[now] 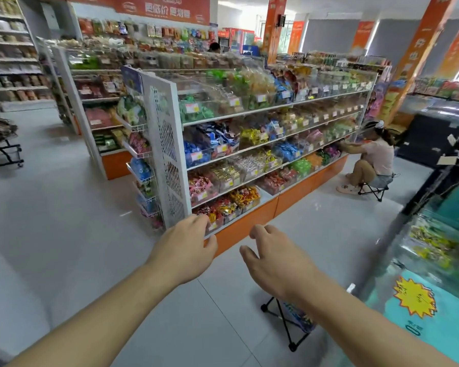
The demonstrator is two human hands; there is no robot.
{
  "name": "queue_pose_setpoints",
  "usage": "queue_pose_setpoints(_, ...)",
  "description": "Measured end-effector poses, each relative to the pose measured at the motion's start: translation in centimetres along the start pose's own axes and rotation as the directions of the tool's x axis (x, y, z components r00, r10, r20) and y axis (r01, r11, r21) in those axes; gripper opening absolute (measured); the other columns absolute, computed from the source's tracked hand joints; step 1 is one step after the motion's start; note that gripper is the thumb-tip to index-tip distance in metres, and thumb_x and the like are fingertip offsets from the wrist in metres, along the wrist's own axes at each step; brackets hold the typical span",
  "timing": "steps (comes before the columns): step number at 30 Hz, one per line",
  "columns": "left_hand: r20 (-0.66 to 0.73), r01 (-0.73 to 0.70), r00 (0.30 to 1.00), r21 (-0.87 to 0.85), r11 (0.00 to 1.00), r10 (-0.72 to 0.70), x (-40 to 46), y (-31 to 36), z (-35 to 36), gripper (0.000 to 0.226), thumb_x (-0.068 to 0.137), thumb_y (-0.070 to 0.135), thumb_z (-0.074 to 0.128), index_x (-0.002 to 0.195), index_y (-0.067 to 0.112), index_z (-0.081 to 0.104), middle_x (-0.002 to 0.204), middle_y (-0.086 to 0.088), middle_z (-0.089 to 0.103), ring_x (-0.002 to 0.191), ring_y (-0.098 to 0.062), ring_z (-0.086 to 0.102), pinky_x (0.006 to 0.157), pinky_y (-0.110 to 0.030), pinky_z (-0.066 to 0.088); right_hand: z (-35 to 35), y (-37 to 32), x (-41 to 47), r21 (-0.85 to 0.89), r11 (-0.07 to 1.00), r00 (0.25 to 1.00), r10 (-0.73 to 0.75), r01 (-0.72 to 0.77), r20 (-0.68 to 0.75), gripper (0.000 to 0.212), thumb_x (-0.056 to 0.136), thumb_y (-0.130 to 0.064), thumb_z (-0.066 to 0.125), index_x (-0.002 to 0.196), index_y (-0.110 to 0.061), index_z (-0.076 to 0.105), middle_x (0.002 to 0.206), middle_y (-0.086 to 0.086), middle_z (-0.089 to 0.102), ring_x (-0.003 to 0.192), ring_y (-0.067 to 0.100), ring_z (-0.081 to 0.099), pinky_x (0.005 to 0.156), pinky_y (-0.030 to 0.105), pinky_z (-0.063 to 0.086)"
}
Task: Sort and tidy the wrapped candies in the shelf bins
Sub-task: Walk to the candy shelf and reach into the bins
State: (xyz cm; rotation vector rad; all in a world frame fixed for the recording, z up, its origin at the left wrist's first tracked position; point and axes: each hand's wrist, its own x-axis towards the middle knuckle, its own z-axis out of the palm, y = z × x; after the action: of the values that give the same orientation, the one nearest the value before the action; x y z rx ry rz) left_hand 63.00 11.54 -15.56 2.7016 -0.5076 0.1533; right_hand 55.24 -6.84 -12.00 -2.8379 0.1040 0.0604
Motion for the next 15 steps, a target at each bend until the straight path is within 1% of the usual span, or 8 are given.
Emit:
queue_pose_setpoints(3,0.030,-0.018,0.999,-0.018,1.000,0.018,4.8,-0.9,1.6,0.027,0.102,0.044,0.043,0.123,0.030,0.052,0.123,0.012,0.053,0.102,-0.012,0.056,0.078,-0.032,0.051,0.5,1.2,5.3,-0.008,1.000,1.000,0.008,-0.008,0.016,0.041,0.104,-0.055,0.036,0.126,-0.023,0.047,0.127,0.002,0.055,0.112,0.023,0.056,0.095,0.044,0.053)
queue_pose_setpoints(5,0.044,-0.016,0.999,-0.015,1.000,0.017,8.4,-1.6,2.9,0.028,0.102,0.044,0.043,0.125,0.030,0.052,0.126,0.012,0.053,0.105,-0.012,0.056,0.079,-0.031,0.050,1.0,2.5,9.2,-0.004,1.000,1.000,0.006,-0.006,0.023,0.042,0.104,-0.055,0.036,0.128,-0.022,0.047,0.128,0.002,0.055,0.113,0.024,0.056,0.095,0.044,0.053)
queue_pose_setpoints(8,0.039,0.012,0.999,-0.008,1.000,-0.012,13.4,-2.3,5.1,0.022,0.102,0.044,0.043,0.118,0.031,0.052,0.120,0.012,0.054,0.100,-0.011,0.057,0.079,-0.035,0.055,1.8,4.8,15.2,0.013,1.000,0.999,-0.019,0.019,0.039,0.051,0.105,-0.054,0.035,0.144,-0.021,0.039,0.131,0.001,0.053,0.116,0.023,0.055,0.093,0.041,0.052)
queue_pose_setpoints(10,0.053,0.052,0.997,-0.009,0.999,-0.052,16.6,-2.6,6.6,0.020,0.103,0.043,0.043,0.116,0.030,0.051,0.117,0.013,0.053,0.097,-0.010,0.057,0.078,-0.034,0.055,1.9,6.5,19.2,0.027,0.999,0.997,-0.033,0.031,0.067,0.053,0.105,-0.054,0.035,0.147,-0.022,0.036,0.130,0.000,0.052,0.116,0.023,0.054,0.092,0.041,0.052)
queue_pose_setpoints(12,0.068,0.074,0.995,-0.002,0.997,-0.074,19.6,-2.9,8.1,0.019,0.104,0.042,0.044,0.117,0.029,0.051,0.116,0.013,0.053,0.096,-0.009,0.057,0.078,-0.033,0.055,2.0,7.9,22.8,0.042,0.998,0.994,-0.046,0.042,0.099,0.048,0.104,-0.053,0.036,0.141,-0.023,0.040,0.127,0.000,0.053,0.113,0.023,0.055,0.093,0.043,0.053)
queue_pose_setpoints(15,0.077,0.108,0.991,-0.006,0.994,-0.107,23.9,-3.7,9.8,0.022,0.104,0.042,0.044,0.119,0.029,0.052,0.117,0.013,0.054,0.097,-0.009,0.058,0.081,-0.035,0.056,1.8,9.4,28.5,0.043,0.997,0.987,-0.069,0.064,0.142,0.039,0.104,-0.052,0.037,0.130,-0.024,0.045,0.124,-0.001,0.054,0.108,0.021,0.057,0.093,0.043,0.054)
